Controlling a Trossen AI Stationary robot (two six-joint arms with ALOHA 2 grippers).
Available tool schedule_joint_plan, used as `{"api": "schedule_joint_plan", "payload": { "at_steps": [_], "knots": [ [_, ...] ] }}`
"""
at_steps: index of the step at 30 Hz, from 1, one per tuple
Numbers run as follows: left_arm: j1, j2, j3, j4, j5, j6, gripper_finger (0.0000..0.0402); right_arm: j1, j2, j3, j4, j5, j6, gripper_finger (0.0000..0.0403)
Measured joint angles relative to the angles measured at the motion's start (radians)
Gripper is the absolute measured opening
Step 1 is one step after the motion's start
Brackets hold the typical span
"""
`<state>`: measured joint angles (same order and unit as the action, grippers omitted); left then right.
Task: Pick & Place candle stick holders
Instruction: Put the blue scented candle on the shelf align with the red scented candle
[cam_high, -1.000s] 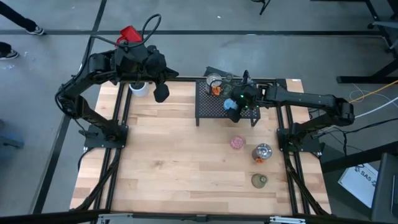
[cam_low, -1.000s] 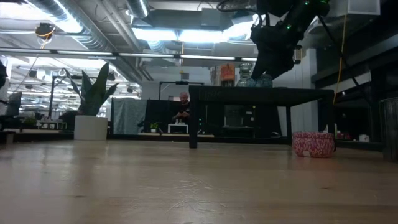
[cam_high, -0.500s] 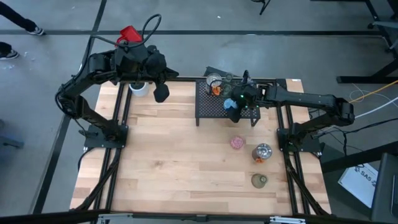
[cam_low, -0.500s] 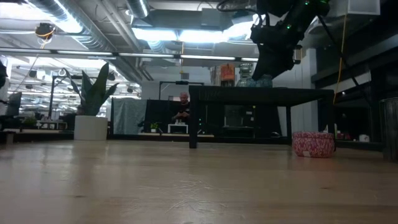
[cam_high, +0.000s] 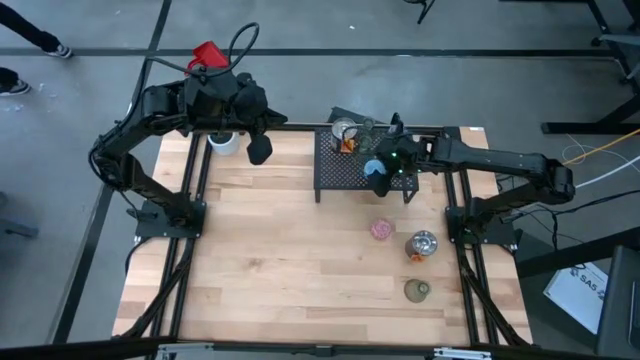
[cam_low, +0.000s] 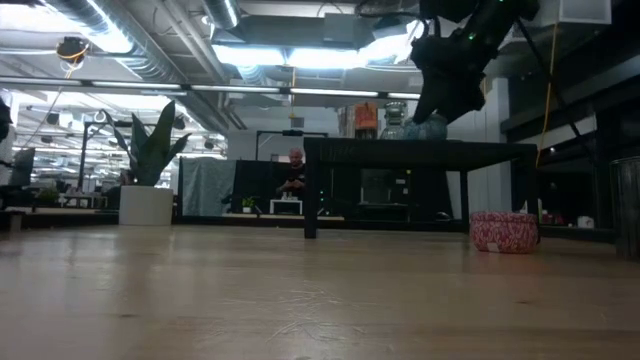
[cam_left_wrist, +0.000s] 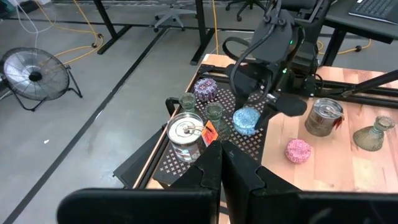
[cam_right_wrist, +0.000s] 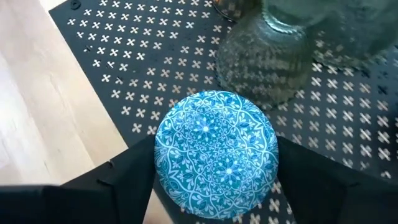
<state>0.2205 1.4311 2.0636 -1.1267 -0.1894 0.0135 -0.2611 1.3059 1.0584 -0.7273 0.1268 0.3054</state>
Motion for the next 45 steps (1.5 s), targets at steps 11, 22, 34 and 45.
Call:
{"api": "schedule_joint_plan", "payload": {
  "at_steps": [11, 22, 34, 45],
  "knots": [
    [0.0, 0.0, 0.0, 0.0, 0.0, 0.0, 0.0002, 0.0, -0.125, 0.0, -0.097, 0.009, 0.065, 0.0295],
    [0.0, 0.0, 0.0, 0.0, 0.0, 0.0, 0.0002, 0.0, -0.275, 0.001, -0.187, 0.056, 0.107, 0.0294],
    [0.0, 0.0, 0.0, 0.0, 0.0, 0.0, 0.0002, -0.006, -0.351, 0.001, -0.256, 0.169, 0.109, 0.0294],
    [0.0, 0.0, 0.0, 0.0, 0.0, 0.026, 0.0002, -0.136, -0.34, 0.001, -0.261, 0.137, 0.106, 0.0294]
  ]
}}
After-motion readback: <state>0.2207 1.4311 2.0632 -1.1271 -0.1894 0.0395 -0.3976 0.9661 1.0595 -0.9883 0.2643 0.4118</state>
